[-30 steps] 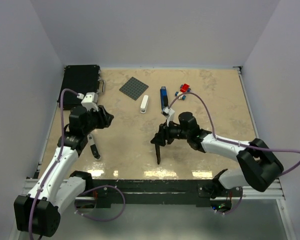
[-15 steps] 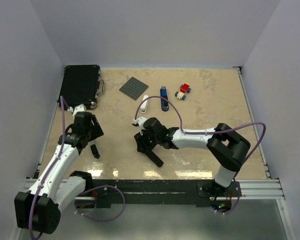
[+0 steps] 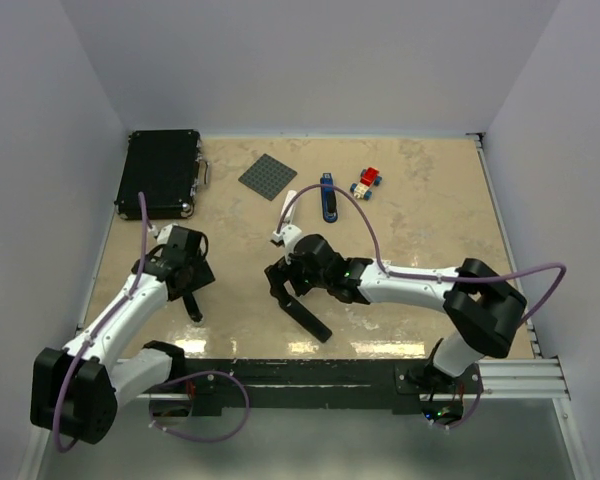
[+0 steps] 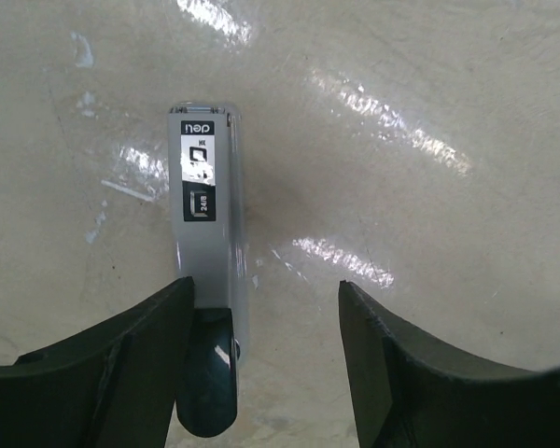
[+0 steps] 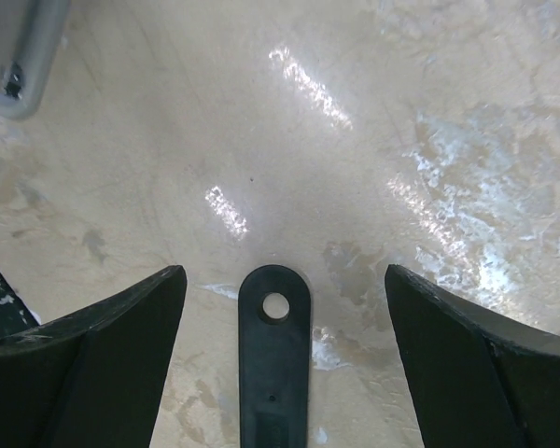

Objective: Load the staples into the stapler

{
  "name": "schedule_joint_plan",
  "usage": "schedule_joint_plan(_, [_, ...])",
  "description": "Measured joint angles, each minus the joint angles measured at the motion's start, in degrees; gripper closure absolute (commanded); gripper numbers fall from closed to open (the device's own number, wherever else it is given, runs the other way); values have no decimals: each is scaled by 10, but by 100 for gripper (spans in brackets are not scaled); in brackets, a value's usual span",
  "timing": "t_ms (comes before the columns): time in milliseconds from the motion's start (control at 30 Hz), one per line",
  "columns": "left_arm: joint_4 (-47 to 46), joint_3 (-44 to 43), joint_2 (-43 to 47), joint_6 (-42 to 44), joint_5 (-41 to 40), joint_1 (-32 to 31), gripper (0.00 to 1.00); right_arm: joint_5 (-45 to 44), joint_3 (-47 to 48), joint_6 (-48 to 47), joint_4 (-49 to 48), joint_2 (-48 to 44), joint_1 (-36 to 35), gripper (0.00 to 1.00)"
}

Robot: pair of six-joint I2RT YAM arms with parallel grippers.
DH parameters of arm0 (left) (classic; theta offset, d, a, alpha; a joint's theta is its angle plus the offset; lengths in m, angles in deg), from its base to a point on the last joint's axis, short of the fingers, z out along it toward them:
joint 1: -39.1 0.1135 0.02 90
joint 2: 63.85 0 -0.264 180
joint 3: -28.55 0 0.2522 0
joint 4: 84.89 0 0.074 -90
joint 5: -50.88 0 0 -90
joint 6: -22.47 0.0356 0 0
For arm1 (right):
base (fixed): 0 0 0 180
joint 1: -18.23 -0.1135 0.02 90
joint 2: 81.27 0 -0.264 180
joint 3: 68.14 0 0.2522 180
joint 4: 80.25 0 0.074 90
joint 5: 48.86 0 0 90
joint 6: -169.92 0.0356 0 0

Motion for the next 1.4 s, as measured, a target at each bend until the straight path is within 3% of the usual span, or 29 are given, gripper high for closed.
schedule_joint_plan(200, [22,-9,-27,-66,-14,-28,36,-23,-36,2,-51,-44,0,8])
schedule_joint_plan(400, [0,-4,-32,-106,29,-28,36,-35,-60,1,-71,-58,0,8])
schedule_joint_plan(600, [66,-25,-33,-134,-7,-31,34,-43,-69,-2,-75,-80,0,8])
schedule_joint_plan(700, [99,-44,-17,-147,-49,-31,26,-49,-76,-2,-82,-92,0,8])
schedule_joint_plan(733, [109,-49,-12,-150,-64,-31,17,-50,-79,-2,-85,-94,0,8])
schedule_joint_plan(900, [140,-57,-26,-162,-105,-30,11,-50,-95,-2,-101,-96,0,7])
schedule_joint_plan(1100, [111,-20,-59,-160,-70,12,26,-50,-108,-2,-112,-96,1,8])
schedule_joint_plan(1200, [94,-8,-85,-158,-26,18,41,-50,-111,-3,-116,-96,3,8])
schedule_joint_plan(1400, [40,-23,-108,-172,67,-4,43,-50,-122,-6,-125,-105,16,8])
